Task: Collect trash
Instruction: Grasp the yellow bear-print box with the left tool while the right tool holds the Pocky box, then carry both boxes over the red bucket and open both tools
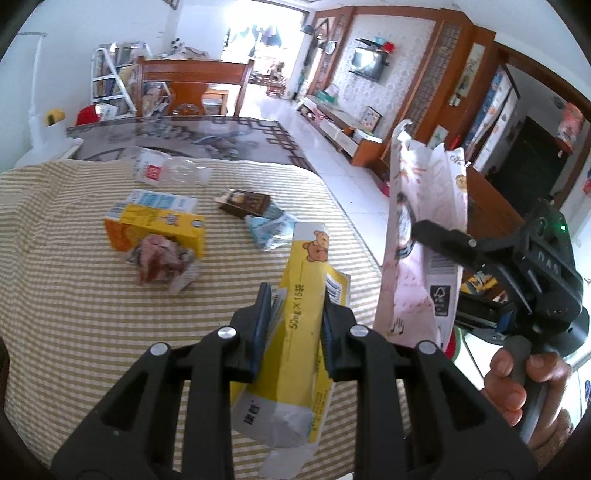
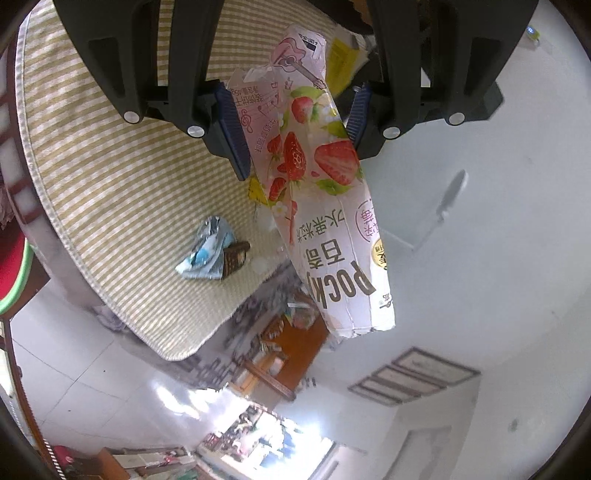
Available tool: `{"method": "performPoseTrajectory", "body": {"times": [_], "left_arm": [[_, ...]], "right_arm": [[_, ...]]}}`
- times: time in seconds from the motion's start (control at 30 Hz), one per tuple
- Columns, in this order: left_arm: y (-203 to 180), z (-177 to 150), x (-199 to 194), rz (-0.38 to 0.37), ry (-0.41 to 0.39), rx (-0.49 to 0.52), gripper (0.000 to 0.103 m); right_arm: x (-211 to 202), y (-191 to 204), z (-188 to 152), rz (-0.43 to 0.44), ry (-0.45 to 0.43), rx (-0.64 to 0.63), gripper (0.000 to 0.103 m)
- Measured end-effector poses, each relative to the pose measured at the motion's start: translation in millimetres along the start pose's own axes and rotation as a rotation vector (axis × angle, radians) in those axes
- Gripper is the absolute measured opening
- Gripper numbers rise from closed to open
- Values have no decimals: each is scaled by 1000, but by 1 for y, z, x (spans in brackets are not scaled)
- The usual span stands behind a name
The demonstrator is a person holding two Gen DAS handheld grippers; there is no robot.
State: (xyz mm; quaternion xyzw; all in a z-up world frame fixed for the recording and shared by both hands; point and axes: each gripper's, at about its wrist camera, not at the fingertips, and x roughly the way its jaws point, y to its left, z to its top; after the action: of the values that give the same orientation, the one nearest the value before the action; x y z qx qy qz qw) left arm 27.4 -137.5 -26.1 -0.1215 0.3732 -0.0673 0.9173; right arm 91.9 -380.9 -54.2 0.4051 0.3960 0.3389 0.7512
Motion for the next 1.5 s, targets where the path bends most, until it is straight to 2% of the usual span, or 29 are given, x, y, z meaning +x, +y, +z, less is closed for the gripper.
{"method": "performPoseTrajectory", "body": {"times": [0.27, 0.37, 0.6, 0.77, 1.0, 1.03, 1.07, 1.1, 1.13, 1.17, 1.3, 1.5], "left_arm": [[-25, 4, 16, -67, 36, 14, 24], [-37, 9, 23, -102, 56, 31, 24], [-76, 26, 56, -247, 147, 45, 24], [-122, 37, 86, -345, 218, 90, 24], [-175, 37, 131, -438, 329, 134, 25], [-180, 36, 135, -432, 328, 143, 28], [-184, 35, 137, -428, 321, 150, 45], [-186, 35, 139, -429, 312, 152, 69], [-188, 34, 138, -438, 292, 153, 76], [-187, 33, 136, -443, 276, 157, 79], [-181, 30, 132, -399, 244, 197, 79], [-122, 31, 117, -289, 174, 107, 79]], "right_arm": [[-33, -13, 5, 69, -81, 58, 48], [-54, -19, 3, 59, -122, 66, 48], [-128, -59, 1, -71, -299, 156, 48], [-165, -78, 6, -239, -409, 172, 49], [-180, -114, 8, -311, -442, 256, 51], [-181, -119, 8, -328, -444, 265, 52], [-182, -122, 7, -343, -446, 269, 54], [-182, -124, 6, -361, -446, 272, 65], [-182, -124, 6, -386, -454, 270, 70], [-183, -124, 6, -405, -470, 265, 74], [-189, -126, 3, -439, -487, 251, 75], [-174, -107, 5, -415, -440, 197, 75]]}}
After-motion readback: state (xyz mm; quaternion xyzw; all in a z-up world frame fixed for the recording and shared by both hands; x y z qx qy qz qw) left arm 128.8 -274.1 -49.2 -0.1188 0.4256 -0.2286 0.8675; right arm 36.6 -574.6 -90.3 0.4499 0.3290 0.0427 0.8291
